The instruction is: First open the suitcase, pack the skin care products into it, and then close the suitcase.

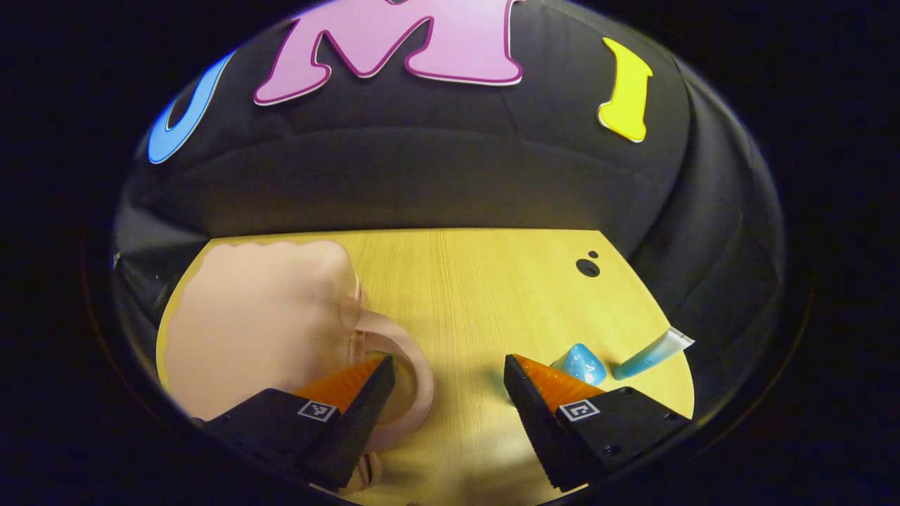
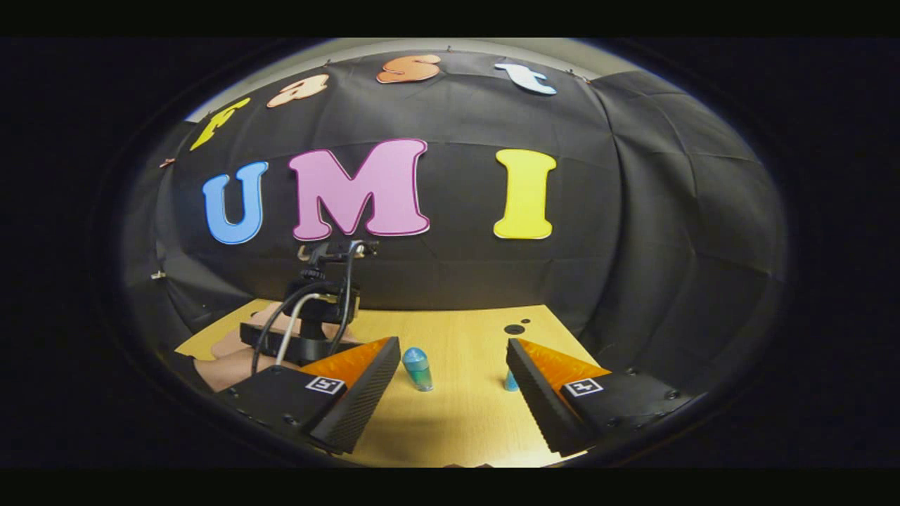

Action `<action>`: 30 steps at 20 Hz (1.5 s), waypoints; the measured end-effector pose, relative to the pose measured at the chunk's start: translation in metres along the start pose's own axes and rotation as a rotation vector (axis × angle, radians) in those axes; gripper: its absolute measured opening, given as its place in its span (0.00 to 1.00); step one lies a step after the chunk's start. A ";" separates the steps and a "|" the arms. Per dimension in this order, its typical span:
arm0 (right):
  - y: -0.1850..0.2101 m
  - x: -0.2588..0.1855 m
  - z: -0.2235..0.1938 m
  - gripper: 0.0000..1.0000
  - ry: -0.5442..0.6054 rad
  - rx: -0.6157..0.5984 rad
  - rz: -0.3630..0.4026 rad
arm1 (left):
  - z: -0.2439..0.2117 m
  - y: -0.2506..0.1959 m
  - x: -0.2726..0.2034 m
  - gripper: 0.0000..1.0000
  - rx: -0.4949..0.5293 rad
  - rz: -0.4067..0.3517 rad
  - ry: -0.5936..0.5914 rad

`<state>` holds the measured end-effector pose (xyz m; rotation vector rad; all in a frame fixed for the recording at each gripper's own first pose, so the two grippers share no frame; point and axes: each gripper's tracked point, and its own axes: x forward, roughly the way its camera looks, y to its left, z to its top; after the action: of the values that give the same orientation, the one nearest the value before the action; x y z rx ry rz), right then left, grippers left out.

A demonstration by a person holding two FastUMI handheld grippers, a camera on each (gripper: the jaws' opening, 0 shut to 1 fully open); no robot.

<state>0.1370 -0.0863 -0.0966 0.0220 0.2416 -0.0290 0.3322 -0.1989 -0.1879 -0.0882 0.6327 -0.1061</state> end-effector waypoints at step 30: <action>0.074 0.013 0.010 0.97 0.000 0.029 0.223 | 0.134 0.268 -0.221 0.11 0.180 0.224 -0.056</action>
<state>0.1542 -0.0129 -0.0882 0.0772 0.2376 0.1894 0.2544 0.1007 0.0185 0.1527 0.5711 0.0563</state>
